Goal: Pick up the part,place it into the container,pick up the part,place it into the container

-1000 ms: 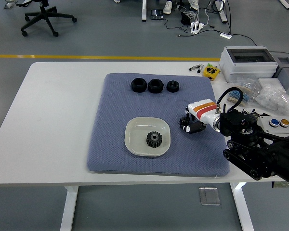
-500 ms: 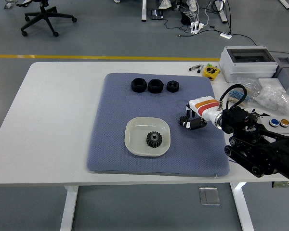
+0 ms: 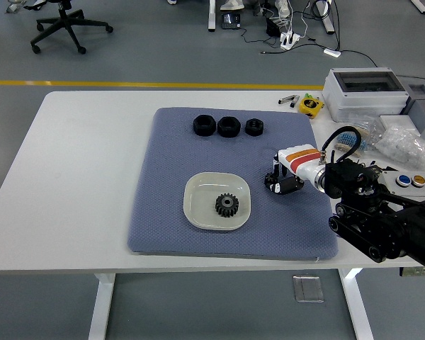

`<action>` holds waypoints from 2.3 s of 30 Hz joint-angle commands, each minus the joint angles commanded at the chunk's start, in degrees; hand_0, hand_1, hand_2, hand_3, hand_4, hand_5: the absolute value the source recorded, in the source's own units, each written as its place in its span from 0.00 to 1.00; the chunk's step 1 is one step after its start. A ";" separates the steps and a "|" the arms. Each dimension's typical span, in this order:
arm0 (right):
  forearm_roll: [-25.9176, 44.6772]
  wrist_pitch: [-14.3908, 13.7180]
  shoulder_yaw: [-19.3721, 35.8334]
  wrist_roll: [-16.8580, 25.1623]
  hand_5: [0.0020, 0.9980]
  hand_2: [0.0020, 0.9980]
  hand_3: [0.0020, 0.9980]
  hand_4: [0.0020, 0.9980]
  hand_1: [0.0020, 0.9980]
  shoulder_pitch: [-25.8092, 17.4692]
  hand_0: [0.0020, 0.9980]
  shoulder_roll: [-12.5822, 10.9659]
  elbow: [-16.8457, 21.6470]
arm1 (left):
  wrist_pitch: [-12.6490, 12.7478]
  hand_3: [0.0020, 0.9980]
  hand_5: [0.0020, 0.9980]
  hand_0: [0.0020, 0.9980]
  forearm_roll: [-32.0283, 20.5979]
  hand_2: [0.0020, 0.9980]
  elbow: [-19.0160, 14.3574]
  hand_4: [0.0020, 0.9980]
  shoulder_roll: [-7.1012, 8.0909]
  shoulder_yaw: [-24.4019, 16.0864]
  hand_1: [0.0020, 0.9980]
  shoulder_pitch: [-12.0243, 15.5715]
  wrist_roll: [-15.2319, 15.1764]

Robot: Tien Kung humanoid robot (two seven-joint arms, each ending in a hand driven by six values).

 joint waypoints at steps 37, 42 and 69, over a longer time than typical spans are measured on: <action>1.16 0.69 -1.05 -0.34 0.50 0.53 0.49 0.82 0.43 1.28 0.29 1.39 -1.42 | -0.19 0.61 0.69 0.87 0.59 0.86 0.00 0.56 0.00 0.11 0.84 -0.03 0.53; 1.12 0.25 -1.20 0.25 0.52 0.51 0.47 0.78 0.42 1.16 0.28 1.76 -1.26 | -0.17 0.61 0.69 0.87 0.52 0.86 0.00 0.56 0.00 0.27 0.84 -0.11 0.57; 2.22 1.48 -0.32 0.21 0.53 0.39 0.38 0.68 0.27 0.77 0.10 0.42 -0.33 | -0.14 0.61 0.69 0.87 -0.01 0.86 0.00 0.56 0.00 0.50 0.84 -0.01 0.41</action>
